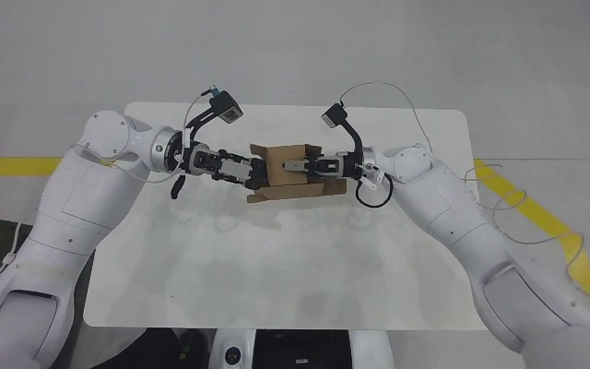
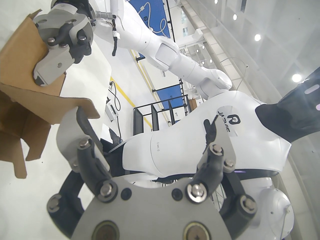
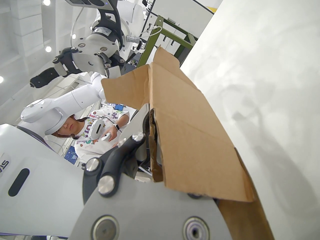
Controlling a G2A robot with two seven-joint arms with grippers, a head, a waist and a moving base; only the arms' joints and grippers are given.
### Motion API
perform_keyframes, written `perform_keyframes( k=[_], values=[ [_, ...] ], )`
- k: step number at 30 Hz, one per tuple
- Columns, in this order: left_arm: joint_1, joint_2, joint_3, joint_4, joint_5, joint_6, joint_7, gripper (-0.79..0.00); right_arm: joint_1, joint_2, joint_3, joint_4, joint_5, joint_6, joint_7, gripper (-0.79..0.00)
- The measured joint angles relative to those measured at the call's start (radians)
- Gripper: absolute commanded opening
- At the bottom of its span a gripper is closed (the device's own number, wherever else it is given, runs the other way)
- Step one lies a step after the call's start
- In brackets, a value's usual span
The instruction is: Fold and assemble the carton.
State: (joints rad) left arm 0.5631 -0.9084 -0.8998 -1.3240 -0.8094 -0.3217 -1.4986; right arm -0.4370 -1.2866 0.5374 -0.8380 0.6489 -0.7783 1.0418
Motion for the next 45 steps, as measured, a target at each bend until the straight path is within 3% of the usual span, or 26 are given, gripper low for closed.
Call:
perform_keyframes(
  k=[28, 45],
  values=[
    [0.017, -0.021, -0.005, -0.008, 0.196, -0.084, 0.084, 0.0, -0.033, -0.004, 0.022, -0.037, -0.022, -0.006, -0.006, -0.785],
    [0.032, -0.016, -0.07, 0.002, 0.144, -0.086, 0.086, 0.0, -0.032, 0.015, 0.067, -0.024, -0.025, -0.03, -0.03, -0.785]
  ],
)
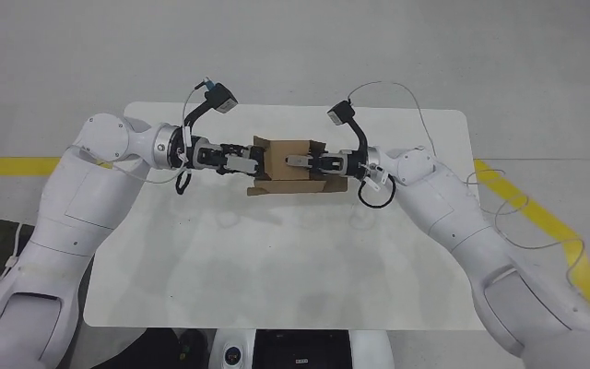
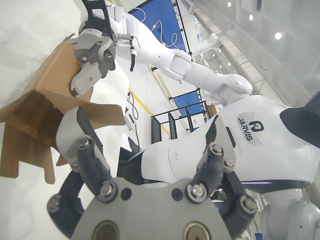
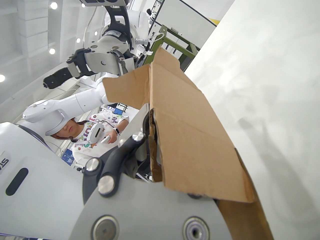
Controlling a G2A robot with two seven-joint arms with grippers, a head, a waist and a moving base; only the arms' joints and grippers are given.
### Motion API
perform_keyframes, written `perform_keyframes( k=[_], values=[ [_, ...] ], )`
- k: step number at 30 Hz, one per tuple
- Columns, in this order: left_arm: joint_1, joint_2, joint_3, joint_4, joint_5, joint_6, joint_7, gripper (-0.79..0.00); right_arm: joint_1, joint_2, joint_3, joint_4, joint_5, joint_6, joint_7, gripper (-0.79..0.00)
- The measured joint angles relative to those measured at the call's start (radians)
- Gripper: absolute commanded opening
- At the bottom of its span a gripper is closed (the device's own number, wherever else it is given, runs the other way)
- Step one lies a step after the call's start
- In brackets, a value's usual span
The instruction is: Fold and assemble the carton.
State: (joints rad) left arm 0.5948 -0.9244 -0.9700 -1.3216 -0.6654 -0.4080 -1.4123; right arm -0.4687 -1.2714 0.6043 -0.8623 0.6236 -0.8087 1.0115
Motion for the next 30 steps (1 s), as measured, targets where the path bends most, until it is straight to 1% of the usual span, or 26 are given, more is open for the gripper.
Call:
perform_keyframes(
  k=[7, 13, 21, 30],
  values=[
    [0.004, -0.001, 0.001, 0.048, 0.047, -0.011, 0.011, 0.0, -0.029, 0.023, 0.023, -0.059, -0.01, 0.039, 0.039, -0.785],
    [-0.007, -0.007, 0.002, 0.071, 0.055, -0.016, 0.016, 0.0, -0.055, 0.03, 0.019, -0.109, 0.002, 0.072, 0.072, -0.785],
    [-0.009, -0.012, 0.003, 0.066, 0.046, -0.012, 0.013, 0.0, -0.065, 0.019, -0.007, -0.142, 0.017, 0.086, 0.086, -0.785],
    [-0.001, -0.015, 0.002, 0.046, 0.028, 0.003, -0.003, 0.0, -0.052, 0.0, -0.034, -0.128, 0.029, 0.089, 0.089, -0.785]
  ],
)
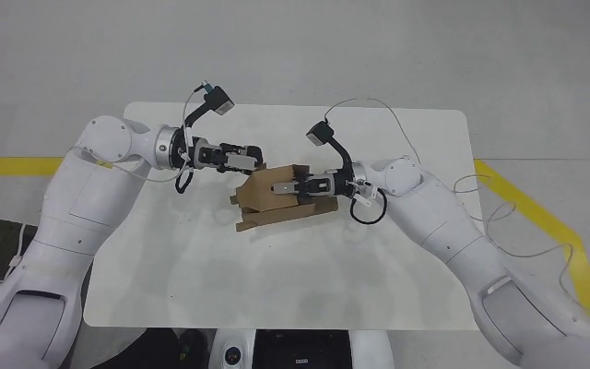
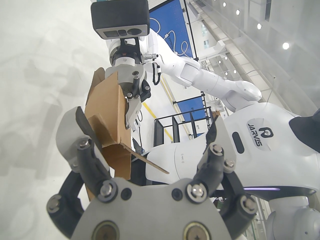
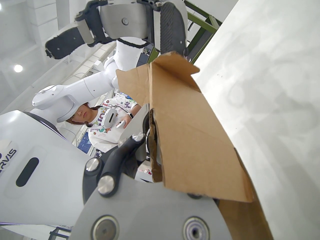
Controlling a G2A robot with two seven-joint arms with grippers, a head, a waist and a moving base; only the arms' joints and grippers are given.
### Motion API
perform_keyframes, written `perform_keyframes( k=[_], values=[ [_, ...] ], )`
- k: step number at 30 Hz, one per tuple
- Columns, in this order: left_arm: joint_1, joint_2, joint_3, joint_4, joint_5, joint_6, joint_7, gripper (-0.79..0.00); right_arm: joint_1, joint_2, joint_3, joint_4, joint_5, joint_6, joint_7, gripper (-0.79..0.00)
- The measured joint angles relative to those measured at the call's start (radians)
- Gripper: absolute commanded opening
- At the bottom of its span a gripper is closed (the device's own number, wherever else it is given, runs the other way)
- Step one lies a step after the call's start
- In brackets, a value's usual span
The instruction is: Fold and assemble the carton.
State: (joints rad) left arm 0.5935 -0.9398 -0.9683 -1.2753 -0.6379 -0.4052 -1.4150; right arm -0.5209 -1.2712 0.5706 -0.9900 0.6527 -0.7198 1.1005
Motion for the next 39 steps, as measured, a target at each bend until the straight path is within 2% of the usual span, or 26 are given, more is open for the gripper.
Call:
perform_keyframes(
  k=[9, 19, 25, 39],
  values=[
    [0.005, -0.003, -0.002, -0.004, -0.003, 0.009, -0.009, 0.0, 0.015, -0.011, -0.011, 0.023, 0.008, -0.009, -0.009, -0.785],
    [-0.019, -0.003, -0.026, 0.051, 0.085, -0.049, 0.049, 0.0, 0.02, 0.007, 0.045, 0.084, -0.016, -0.09, -0.09, -0.785],
    [-0.008, -0.004, -0.027, 0.019, 0.086, -0.053, 0.053, 0.0, 0.015, 0.005, 0.076, 0.119, -0.039, -0.14, -0.14, -0.785],
    [0.022, -0.011, -0.012, -0.03, 0.065, -0.022, 0.022, 0.0, 0.03, -0.025, 0.115, 0.172, -0.147, -0.175, -0.291, -0.785]
  ],
)
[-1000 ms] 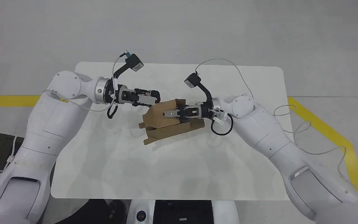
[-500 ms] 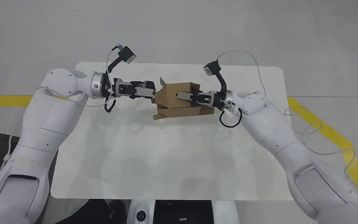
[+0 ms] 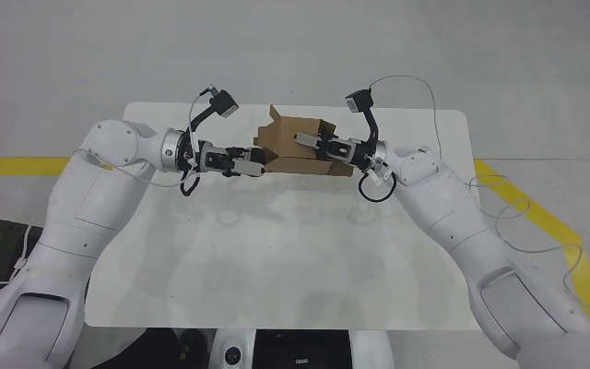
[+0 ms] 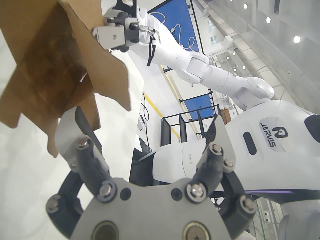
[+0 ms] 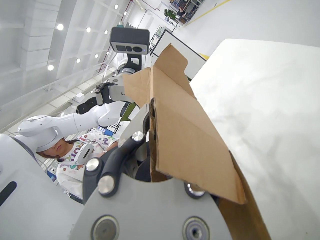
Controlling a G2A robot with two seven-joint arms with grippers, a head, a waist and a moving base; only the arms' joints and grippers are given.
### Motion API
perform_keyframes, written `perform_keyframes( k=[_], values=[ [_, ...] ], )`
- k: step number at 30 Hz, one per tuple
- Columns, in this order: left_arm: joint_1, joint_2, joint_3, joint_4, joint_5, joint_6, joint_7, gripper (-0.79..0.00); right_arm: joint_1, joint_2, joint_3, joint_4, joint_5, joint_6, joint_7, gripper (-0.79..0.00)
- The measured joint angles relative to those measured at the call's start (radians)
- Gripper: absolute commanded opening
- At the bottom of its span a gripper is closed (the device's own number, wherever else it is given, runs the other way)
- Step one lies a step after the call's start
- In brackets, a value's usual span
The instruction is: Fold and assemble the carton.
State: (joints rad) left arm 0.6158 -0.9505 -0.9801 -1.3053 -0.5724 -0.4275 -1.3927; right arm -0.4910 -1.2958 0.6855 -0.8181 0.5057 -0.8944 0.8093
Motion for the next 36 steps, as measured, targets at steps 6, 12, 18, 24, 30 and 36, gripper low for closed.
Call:
perform_keyframes(
  k=[6, 12, 18, 24, 30, 36],
  values=[
    [0.01, -0.001, 0.0, -0.016, -0.015, 0.018, -0.018, 0.0, 0.002, -0.007, 0.019, 0.004, -0.041, -0.004, -0.042, -0.785],
    [0.016, -0.004, 0.005, -0.028, -0.026, 0.027, -0.027, 0.0, 0.0, -0.016, 0.03, -0.003, -0.069, -0.003, -0.071, -0.785],
    [0.016, -0.007, 0.011, -0.025, -0.021, 0.028, -0.028, 0.0, -0.006, -0.026, 0.035, -0.021, -0.079, 0.001, -0.074, -0.785],
    [0.011, -0.013, 0.021, -0.019, -0.032, 0.036, -0.036, 0.0, -0.012, -0.036, 0.041, -0.031, -0.069, -0.003, -0.058, -0.785],
    [0.007, -0.016, 0.025, -0.008, -0.032, 0.035, -0.035, 0.0, -0.019, -0.043, 0.051, -0.025, -0.034, -0.01, -0.025, -0.785],
    [0.005, -0.019, 0.029, 0.001, -0.026, 0.035, -0.035, 0.0, -0.03, -0.05, 0.059, -0.039, -0.017, -0.017, -0.011, -0.785]
  ],
)
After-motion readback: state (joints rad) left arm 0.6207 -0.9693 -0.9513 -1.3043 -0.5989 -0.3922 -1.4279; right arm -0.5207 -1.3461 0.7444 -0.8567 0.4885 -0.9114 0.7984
